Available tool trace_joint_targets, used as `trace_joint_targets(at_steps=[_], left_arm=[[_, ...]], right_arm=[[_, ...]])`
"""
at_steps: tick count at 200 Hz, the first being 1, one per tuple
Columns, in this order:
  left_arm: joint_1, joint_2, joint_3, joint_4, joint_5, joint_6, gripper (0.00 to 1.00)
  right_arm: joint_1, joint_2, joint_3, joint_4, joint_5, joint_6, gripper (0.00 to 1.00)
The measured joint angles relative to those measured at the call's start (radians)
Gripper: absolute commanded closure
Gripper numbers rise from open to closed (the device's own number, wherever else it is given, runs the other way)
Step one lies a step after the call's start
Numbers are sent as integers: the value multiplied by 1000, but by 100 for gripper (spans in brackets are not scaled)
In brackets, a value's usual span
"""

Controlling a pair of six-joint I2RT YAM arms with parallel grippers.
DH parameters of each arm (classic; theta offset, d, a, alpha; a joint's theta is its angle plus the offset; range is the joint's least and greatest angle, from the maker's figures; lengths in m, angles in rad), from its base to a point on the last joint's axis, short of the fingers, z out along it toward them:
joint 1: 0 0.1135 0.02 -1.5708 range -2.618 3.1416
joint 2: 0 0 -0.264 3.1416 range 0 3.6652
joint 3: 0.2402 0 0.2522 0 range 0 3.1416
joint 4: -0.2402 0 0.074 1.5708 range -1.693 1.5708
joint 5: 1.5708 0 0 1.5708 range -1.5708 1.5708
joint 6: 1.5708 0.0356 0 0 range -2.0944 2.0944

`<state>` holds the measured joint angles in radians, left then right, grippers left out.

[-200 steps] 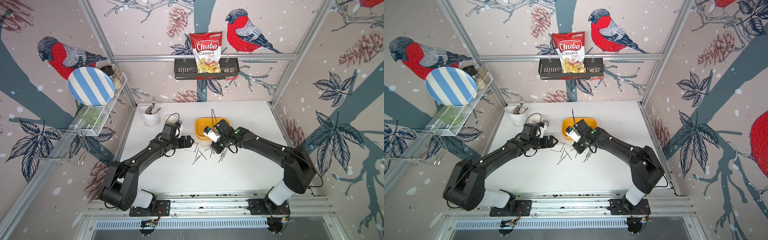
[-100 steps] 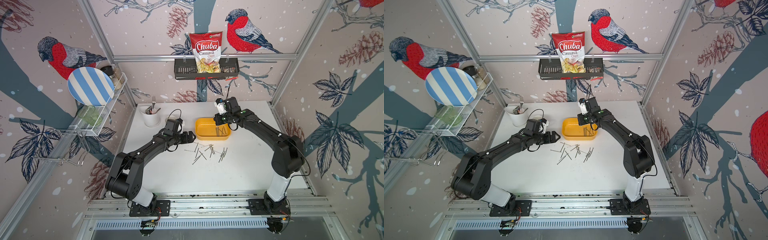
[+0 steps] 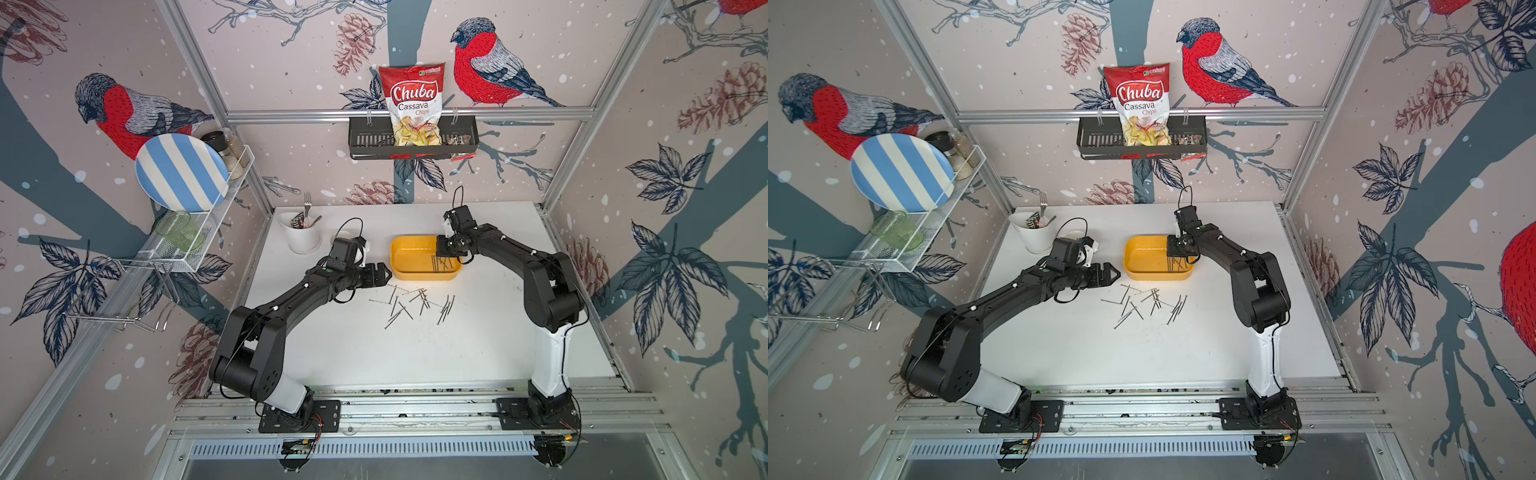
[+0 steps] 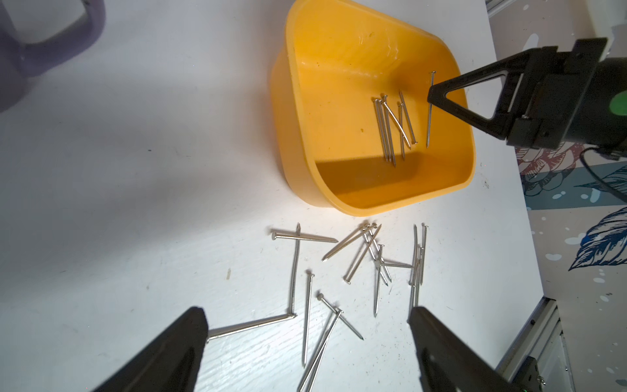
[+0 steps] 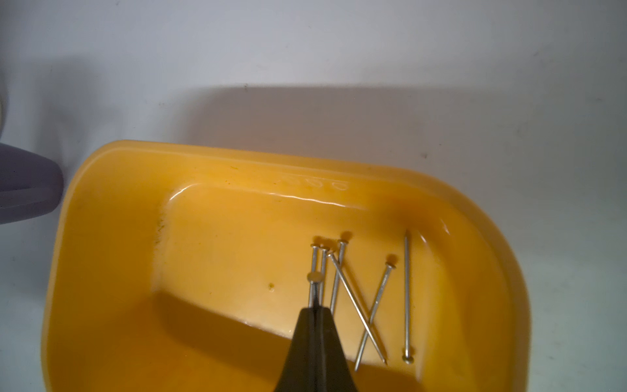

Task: Put the nails on the desktop into the storage box
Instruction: Place the nail in the storage box, then pick up the nail from the center of the board.

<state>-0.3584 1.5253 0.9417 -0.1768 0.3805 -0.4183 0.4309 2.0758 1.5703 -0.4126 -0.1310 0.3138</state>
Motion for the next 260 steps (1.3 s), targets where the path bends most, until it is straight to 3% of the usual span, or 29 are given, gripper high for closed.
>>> trace_joint_targets(at_steps=[42, 95, 163, 223, 260], left_arm=[[0, 23, 41, -14, -11, 27, 5], [0, 53, 89, -42, -14, 52, 5], [0, 78, 87, -30, -1, 52, 5], [0, 105, 63, 16, 35, 48, 5], [0, 94, 48, 45, 39, 33, 5]], right_arm=[[-8, 62, 5, 8, -7, 6, 100], [-10, 75, 59, -17, -5, 7, 75], [29, -116, 42, -98, 66, 7, 72], [20, -429, -274, -119, 113, 86, 73], [20, -507, -493, -103, 92, 165, 74]])
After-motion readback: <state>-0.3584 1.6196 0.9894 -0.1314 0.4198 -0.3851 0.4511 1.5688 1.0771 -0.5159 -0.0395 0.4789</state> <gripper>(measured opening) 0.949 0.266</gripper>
